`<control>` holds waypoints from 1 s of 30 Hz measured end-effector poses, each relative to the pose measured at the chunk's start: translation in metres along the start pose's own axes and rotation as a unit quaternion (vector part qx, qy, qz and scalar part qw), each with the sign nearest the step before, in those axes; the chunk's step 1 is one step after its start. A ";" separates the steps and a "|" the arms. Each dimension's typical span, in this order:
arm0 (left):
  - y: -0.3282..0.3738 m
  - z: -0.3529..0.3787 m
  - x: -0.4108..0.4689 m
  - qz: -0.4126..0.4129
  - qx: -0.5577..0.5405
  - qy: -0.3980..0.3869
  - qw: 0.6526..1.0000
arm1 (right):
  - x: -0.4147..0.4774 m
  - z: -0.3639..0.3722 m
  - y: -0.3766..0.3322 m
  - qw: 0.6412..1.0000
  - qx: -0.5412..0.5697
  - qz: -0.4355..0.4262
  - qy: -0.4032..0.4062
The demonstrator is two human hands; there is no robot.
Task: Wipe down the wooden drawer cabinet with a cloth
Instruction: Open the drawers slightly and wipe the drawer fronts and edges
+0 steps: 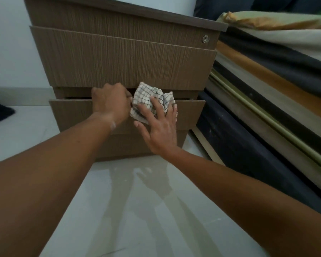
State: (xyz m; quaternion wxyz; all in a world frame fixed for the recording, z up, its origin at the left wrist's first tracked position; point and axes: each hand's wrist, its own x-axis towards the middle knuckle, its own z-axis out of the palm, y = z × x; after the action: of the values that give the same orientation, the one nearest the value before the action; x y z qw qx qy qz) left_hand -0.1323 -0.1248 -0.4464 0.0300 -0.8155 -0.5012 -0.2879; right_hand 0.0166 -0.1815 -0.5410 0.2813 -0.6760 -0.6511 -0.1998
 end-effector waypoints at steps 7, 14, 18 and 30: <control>-0.034 -0.019 -0.009 0.020 -0.073 -0.019 0.997 | 0.033 -0.005 0.012 0.997 -0.003 0.055 0.045; -0.110 -0.048 -0.035 -0.133 0.013 0.025 0.991 | 0.051 0.015 -0.069 0.993 0.003 -0.092 0.078; -0.132 -0.050 -0.039 -0.253 -0.181 -0.041 0.950 | 0.058 0.038 -0.125 0.987 0.017 -0.130 0.093; -0.148 -0.049 -0.037 -0.314 -0.465 -0.074 0.825 | 0.048 0.075 -0.152 0.973 -0.041 -0.209 0.087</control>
State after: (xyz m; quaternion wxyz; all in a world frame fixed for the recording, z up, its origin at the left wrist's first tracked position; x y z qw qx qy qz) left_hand -0.2894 -0.0976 -0.4597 -0.4819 -0.5506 -0.5373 -0.4195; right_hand -0.1385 -0.0980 -0.5493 0.2611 -0.5154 -0.7426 -0.3386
